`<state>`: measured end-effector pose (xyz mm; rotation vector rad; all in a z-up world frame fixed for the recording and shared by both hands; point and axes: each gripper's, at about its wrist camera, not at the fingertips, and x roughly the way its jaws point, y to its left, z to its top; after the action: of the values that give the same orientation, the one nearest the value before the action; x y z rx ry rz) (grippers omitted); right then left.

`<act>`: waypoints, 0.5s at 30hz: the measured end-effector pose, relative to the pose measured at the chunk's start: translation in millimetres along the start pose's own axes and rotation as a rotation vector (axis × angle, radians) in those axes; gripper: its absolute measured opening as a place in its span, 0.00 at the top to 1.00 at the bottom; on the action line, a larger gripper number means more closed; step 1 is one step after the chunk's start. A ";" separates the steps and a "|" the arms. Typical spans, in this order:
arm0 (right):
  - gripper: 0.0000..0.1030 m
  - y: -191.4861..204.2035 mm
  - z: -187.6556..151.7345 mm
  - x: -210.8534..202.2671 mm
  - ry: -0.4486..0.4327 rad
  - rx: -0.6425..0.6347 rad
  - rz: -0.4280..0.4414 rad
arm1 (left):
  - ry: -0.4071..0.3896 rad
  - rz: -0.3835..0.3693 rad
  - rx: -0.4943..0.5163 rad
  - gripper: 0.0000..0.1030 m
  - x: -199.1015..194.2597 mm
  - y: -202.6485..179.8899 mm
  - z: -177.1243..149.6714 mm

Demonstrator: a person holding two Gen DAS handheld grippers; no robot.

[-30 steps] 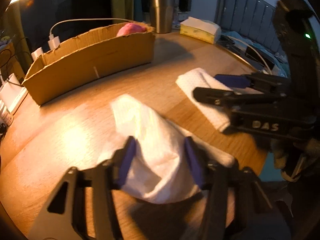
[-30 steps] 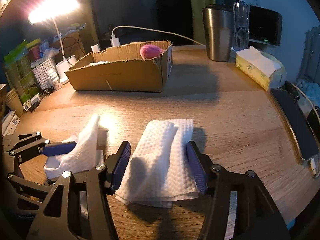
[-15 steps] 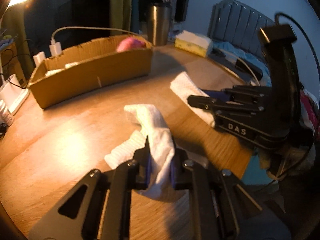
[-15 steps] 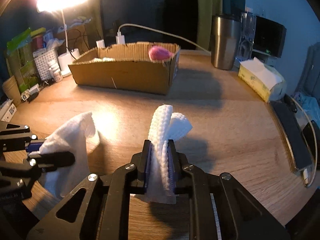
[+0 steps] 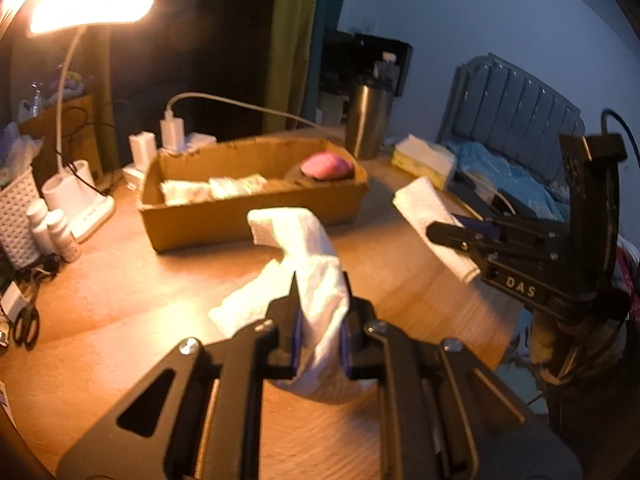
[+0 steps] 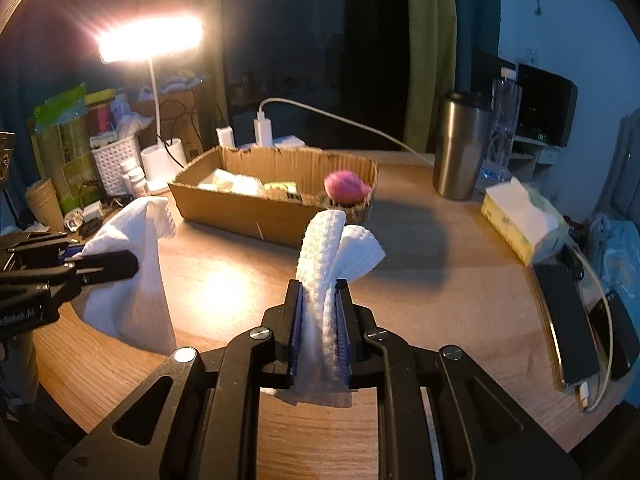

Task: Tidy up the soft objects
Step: 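Lift both paper towels and carry them toward the cardboard box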

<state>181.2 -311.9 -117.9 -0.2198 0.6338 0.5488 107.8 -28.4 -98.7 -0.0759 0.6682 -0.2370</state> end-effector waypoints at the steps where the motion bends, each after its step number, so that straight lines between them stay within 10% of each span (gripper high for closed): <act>1: 0.84 1.5 2.7 -1.3 -0.006 -0.003 0.001 | -0.008 0.003 -0.004 0.86 -1.8 2.4 2.1; 15: 0.84 18.0 42.1 -18.9 -0.096 -0.052 -0.006 | -0.133 0.031 -0.037 0.86 -30.3 26.3 29.5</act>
<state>179.8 -289.7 -73.6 -0.2426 0.5260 0.5674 108.1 4.3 -61.2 -0.1156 0.5412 -0.1878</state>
